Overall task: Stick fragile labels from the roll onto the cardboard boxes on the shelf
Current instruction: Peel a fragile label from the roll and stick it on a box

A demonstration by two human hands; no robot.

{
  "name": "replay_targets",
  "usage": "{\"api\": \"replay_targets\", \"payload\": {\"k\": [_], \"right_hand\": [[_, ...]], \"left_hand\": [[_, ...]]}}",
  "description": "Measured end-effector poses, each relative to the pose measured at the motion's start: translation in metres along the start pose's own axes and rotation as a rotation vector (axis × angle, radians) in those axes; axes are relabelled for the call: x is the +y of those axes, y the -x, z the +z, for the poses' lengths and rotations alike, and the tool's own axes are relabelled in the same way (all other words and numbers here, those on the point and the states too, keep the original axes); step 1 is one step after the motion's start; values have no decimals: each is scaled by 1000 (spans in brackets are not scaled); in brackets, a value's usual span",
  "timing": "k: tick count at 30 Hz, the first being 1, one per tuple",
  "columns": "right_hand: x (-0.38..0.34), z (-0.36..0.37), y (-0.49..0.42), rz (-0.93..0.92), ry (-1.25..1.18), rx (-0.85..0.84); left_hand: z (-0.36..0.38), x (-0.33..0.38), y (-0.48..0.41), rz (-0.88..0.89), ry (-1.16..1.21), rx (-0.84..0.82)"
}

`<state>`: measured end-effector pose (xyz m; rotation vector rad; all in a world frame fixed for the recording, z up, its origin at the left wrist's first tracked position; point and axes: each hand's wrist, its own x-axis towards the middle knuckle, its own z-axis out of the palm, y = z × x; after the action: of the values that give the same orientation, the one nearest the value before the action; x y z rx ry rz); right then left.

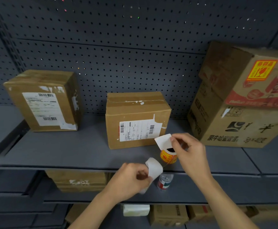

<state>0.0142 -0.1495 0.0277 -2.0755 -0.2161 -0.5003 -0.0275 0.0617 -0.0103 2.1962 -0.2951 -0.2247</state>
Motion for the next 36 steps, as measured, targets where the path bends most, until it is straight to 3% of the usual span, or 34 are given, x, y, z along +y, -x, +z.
{"api": "replay_targets", "payload": {"k": [4, 9, 12, 16, 20, 24, 29, 36], "right_hand": [[-7, 10, 4, -44, -12, -6], [-12, 25, 10, -135, 40, -6], [-15, 35, 14, -213, 82, 11], [-20, 44, 19, -373, 168, 37], [-20, 49, 21, -543, 306, 28], [-19, 52, 24, -630, 362, 1], [-18, 54, 24, -578, 298, -71], [-27, 55, 16, -86, -94, -63]], "left_hand": [[-9, 5, 11, 10, 50, -2], [-24, 16, 15, 24, 458, 273], [-33, 26, 11, -102, 728, 353], [-35, 33, 6, -260, 950, 323], [-38, 31, 2, -266, 1046, 336], [-38, 24, -2, -215, 960, 366], [-39, 9, -6, -133, 733, 445], [-50, 0, -7, 14, 603, 512]]}}
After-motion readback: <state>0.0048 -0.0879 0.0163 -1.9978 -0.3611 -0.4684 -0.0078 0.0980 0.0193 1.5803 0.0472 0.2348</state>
